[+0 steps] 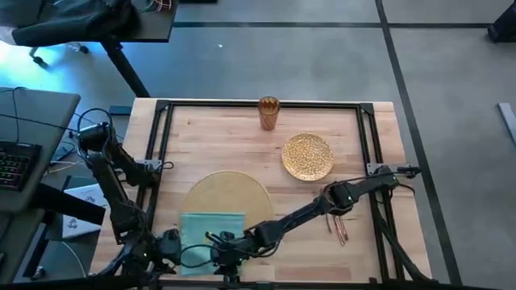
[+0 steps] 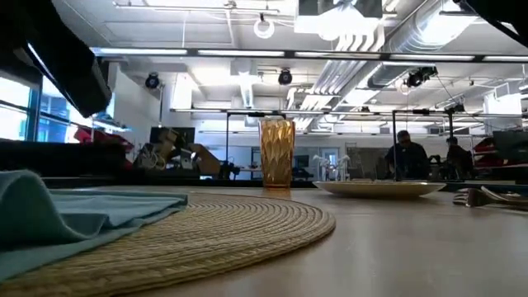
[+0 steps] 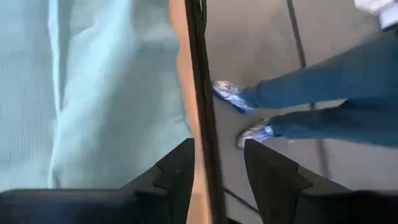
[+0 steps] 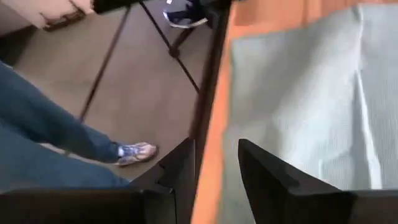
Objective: Set table place
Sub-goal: Fold the blue table napkin
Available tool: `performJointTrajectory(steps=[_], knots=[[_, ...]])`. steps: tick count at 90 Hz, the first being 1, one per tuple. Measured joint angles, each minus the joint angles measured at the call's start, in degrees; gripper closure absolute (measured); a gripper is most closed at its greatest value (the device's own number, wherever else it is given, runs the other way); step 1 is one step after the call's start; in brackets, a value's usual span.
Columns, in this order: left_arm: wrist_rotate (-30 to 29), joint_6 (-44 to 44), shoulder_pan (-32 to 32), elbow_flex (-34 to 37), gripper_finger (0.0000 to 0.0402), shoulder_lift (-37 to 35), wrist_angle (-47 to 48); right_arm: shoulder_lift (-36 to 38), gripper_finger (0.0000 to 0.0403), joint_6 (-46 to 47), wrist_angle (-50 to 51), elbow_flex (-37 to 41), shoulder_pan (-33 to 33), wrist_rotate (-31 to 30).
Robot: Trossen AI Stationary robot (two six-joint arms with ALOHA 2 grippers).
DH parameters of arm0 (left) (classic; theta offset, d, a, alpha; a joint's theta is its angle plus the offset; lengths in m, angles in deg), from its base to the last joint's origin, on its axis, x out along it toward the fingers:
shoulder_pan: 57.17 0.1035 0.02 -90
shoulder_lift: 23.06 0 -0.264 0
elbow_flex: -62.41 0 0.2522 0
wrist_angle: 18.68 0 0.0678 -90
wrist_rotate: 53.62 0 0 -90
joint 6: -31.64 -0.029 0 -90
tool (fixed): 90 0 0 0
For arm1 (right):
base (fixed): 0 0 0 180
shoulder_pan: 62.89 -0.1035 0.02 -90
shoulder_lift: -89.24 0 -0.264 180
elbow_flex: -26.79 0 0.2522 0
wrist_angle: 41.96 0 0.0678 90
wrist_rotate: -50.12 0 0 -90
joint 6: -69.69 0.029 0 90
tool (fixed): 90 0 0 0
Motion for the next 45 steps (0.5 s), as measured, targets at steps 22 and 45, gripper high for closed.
performJointTrajectory(steps=[22, 45], knots=[[0.0, -4.8, 0.2, 0.0, 0.0279, 10.2, -3.9, 0.0, 0.0294, 4.5, 1.4, -0.1, -1.5, -2.4], [2.8, -7.8, 0.2, -1.4, 0.0346, 14.0, -5.0, 0.0, 0.0294, 7.8, 1.8, -0.1, -1.7, -2.4]])
